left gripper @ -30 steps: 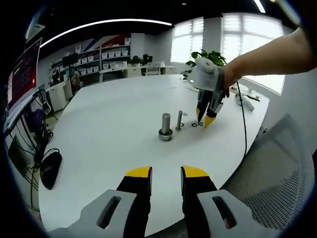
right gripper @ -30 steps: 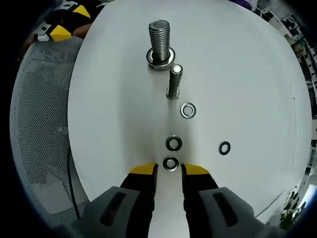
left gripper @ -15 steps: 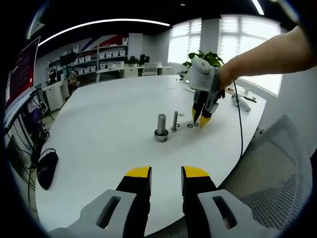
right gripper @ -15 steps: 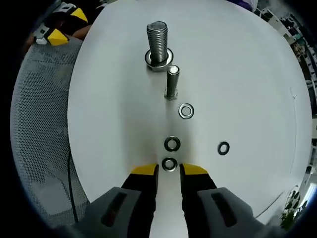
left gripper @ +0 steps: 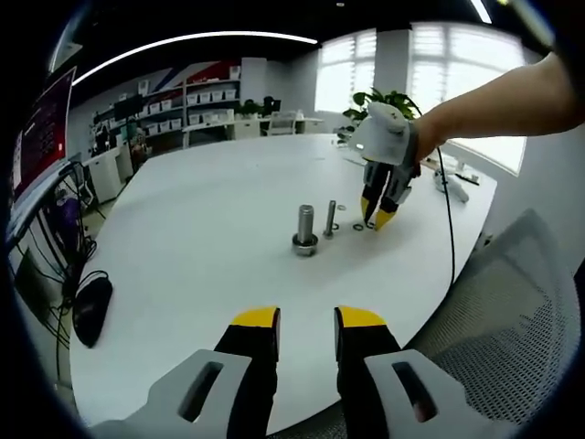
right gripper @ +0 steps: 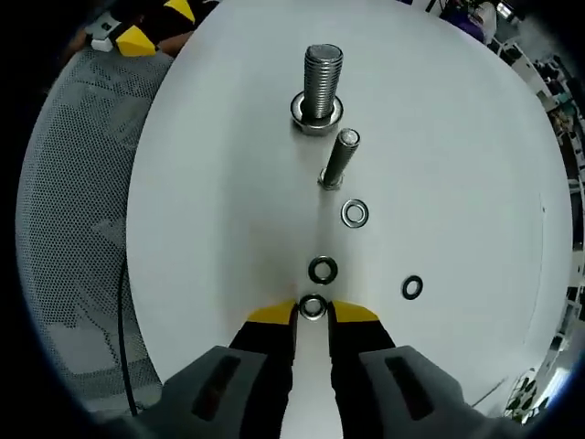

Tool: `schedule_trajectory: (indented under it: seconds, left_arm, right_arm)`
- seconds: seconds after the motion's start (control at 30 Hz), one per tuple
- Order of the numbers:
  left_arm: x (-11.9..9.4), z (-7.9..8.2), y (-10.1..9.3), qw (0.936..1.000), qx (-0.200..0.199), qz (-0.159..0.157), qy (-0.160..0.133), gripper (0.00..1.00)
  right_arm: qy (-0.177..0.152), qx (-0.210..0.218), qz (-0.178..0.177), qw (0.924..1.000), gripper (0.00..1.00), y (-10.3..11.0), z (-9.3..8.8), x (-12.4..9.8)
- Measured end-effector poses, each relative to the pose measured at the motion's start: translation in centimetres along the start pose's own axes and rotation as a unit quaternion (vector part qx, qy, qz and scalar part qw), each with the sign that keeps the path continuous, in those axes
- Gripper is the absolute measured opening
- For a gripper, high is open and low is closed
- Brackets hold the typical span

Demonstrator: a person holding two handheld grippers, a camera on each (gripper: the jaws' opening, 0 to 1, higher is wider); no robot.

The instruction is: Place the washer onto the threaded stud by aligning its center hole with the stud, sliding it down to the base, and recovering from edge contact or off-axis alignment until the washer reaches the visible bottom stop.

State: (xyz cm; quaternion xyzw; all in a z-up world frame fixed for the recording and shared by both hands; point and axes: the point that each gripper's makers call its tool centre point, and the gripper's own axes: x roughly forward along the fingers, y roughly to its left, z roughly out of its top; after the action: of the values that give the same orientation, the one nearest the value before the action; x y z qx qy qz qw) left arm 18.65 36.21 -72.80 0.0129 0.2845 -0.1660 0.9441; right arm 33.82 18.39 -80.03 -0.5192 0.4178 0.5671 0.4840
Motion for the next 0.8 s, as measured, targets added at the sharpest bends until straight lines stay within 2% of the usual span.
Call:
schedule_trajectory:
  seconds: [0.27,0.4,0.47,0.5,0.53,0.8]
  left_arm:
    - [0.0,-0.3,0.1,1.0,0.002,0.002,0.009,0.21]
    - [0.1,-0.3,0.0,1.0,0.002,0.001,0.009,0.21]
    - [0.1,-0.2,0.0,1.0,0.003,-0.001,0.006,0.21]
    - [0.0,-0.1,0.0,1.0,0.003,-0.001,0.005,0.21]
    - [0.0,0.0,-0.1,1.0,0.004,-0.002,0.003,0.21]
    - [0.0,0.1,-0.1,1.0,0.004,-0.003,-0.003,0.22]
  right_arm:
    - [-0.022,0.024,-0.008,0.9994,0.14,-0.1,0.0,0.0]
    - [-0.016,0.027,-0.021,0.9993,0.13,-0.1,0.0,-0.1]
    - [-0.014,0.052,-0.017,0.9984,0.13,0.2,0.0,-0.3]
    - [-0.017,0.078,-0.019,0.9966,0.13,0.2,0.2,-0.6]
    - [-0.023,0.082,-0.023,0.9961,0.13,0.0,0.5,-0.9]
    - [-0.055,0.075,-0.034,0.995,0.13,-0.5,3.5,-3.4]
